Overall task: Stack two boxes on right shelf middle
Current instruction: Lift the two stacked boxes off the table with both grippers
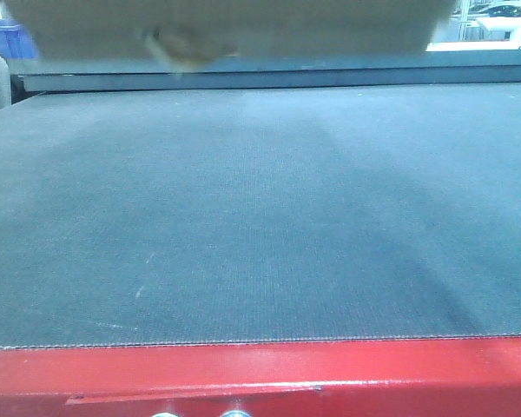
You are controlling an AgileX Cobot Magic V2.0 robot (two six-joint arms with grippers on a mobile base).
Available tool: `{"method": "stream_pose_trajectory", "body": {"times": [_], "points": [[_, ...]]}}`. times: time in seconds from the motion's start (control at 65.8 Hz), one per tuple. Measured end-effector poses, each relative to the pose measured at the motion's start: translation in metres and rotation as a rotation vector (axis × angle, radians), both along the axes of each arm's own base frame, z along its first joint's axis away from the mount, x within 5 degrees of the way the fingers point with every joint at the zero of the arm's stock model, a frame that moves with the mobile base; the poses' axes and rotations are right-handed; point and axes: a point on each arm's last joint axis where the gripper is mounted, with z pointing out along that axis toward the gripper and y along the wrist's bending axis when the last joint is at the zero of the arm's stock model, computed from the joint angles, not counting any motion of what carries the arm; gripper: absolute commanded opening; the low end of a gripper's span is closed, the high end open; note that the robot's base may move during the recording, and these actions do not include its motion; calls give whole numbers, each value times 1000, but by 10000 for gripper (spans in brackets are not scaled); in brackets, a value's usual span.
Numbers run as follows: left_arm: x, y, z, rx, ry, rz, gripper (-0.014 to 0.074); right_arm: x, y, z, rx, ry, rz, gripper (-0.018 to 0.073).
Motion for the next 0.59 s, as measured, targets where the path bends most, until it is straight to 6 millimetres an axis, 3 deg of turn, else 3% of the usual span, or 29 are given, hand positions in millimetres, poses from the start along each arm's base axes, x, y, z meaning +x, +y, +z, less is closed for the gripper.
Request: {"method": "stream_pose_trajectory", "body": {"times": [0.122, 0.593], "points": [[0, 0, 7, -6, -53, -13, -111, -4, -2, 12, 9, -42, -3, -153], [3, -1, 14, -38, -133, -15, -111, -4, -4, 14, -18, -60, -7, -153]]}}
